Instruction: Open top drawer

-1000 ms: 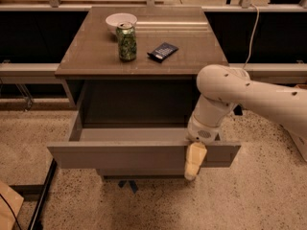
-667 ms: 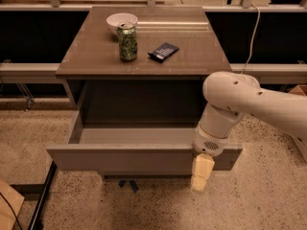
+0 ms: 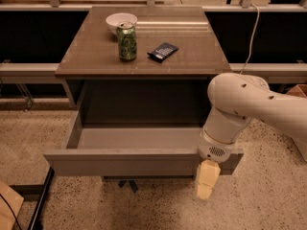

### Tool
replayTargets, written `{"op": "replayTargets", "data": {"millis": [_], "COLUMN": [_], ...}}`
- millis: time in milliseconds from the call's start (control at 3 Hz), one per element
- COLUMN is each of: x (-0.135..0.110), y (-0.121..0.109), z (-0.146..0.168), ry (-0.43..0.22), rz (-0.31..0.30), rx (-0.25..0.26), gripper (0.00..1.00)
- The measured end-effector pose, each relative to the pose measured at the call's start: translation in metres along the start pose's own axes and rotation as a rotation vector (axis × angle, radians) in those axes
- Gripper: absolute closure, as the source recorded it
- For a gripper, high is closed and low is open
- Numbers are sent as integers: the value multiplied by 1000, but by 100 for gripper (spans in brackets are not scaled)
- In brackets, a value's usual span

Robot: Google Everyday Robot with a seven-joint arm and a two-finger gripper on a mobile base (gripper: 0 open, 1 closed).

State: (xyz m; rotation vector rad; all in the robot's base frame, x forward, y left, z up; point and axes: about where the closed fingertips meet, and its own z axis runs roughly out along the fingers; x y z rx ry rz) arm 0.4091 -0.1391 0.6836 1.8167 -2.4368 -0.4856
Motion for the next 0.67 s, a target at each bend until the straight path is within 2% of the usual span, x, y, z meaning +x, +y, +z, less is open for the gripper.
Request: {"op": "replayTargets", "data": {"millis": [333, 667], "x": [-12, -13], "y": [16, 18], "z": [-30, -35], "ry": [-11, -12], "rz": [-65, -68], "rx": [102, 117], "gripper": [0, 0]}}
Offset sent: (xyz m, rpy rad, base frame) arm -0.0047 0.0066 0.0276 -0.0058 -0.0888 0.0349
